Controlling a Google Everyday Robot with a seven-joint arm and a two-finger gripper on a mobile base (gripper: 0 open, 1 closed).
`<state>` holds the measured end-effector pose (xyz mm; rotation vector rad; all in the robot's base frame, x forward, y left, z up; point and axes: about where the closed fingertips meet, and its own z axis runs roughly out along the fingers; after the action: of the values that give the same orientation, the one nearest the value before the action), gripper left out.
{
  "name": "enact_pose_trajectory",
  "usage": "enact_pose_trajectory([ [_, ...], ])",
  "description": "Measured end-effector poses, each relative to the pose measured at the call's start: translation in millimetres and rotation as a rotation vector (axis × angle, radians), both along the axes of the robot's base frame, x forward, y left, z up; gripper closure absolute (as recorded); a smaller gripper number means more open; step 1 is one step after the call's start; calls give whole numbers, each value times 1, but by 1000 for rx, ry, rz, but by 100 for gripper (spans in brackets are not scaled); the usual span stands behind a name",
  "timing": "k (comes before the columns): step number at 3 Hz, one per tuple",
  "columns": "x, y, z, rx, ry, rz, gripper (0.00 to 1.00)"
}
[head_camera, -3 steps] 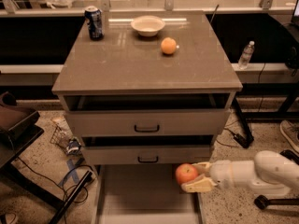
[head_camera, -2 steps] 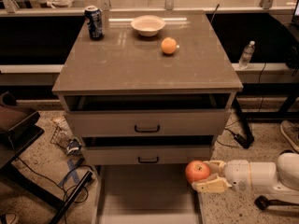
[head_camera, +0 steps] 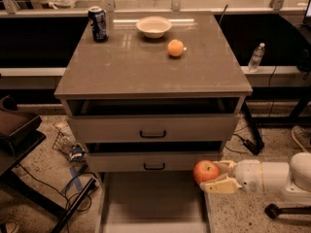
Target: Pick apple from bottom drawer and place on counter
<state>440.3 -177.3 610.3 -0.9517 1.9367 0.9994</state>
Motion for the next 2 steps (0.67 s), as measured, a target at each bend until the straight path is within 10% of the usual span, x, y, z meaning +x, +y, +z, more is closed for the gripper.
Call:
enact_pose_trajectory([
  [2,59,-1,124,-11,-14,-111,100],
])
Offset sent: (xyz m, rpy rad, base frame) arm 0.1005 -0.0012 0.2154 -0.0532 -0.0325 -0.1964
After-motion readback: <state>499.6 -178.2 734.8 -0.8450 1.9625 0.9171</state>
